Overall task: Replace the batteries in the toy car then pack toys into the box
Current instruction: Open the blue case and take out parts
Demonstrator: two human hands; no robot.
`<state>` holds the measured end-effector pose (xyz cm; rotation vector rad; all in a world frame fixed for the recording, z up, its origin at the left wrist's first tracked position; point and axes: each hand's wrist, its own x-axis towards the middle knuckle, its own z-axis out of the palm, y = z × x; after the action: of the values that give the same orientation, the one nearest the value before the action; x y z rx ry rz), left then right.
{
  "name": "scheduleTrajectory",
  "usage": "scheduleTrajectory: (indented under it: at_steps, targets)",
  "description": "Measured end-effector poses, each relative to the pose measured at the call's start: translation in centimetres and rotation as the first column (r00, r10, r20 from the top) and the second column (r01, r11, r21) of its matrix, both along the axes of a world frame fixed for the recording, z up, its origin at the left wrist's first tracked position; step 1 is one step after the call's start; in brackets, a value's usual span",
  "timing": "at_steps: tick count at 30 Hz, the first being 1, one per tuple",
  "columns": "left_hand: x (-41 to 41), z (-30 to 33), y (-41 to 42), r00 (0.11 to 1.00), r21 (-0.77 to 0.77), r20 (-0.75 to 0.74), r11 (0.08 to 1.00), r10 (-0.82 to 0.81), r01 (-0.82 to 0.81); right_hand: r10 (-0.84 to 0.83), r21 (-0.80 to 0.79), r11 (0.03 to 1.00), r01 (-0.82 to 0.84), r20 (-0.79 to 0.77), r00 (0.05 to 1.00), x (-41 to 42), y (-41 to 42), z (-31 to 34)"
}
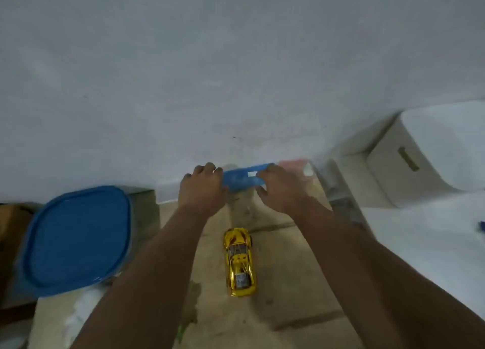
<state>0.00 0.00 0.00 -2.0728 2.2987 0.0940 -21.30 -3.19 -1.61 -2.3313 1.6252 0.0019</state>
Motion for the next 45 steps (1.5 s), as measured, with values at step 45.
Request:
scheduleTrajectory:
  at_steps: [45]
  targets:
    - [1.2,-12.1,-2.8,0.979,-0.318,-0.197,0.948,-0.061,-0.005,0.375,-0.127,0.855,-0.502,-0.516,0.770,2.2,-5.7,-5.5]
